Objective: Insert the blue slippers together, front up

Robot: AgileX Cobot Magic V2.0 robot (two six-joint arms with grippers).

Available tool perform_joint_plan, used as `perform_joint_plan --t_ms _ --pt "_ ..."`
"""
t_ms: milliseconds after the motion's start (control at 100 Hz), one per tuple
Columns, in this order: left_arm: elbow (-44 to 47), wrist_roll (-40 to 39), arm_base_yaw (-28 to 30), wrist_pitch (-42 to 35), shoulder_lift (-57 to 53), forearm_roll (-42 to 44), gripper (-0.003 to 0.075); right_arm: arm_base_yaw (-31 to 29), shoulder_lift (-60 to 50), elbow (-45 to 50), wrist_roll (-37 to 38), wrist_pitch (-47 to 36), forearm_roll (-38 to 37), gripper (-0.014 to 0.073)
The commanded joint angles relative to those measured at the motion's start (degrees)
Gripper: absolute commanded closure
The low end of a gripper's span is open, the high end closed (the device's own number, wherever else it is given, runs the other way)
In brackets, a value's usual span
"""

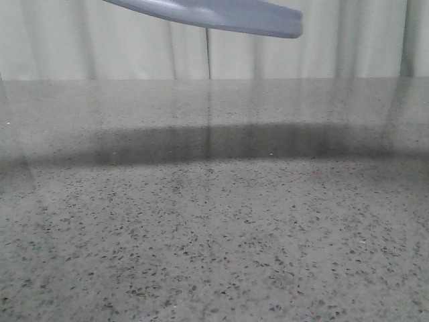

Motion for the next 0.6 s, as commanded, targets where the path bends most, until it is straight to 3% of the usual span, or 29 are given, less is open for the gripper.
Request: perform_joint_plan --t_ms 0,260,590 --pt "-1.9 -0.3 -2.7 11.7 -1.2 -5.6 0.0704 0.8 0.5 -2.1 -1.0 -5.0 -1.2 0.0701" --pt "-2.0 -0.3 -5.9 11.7 -1.2 -6.2 0.0704 0.8 3.6 -2.1 -1.0 -7.8 -1.2 0.0701" --pt "-2.0 -0.3 -5.9 11.7 -1.2 -6.2 0.0704 2.8 5.7 -2.1 -1.0 -9.5 -1.4 0.0701"
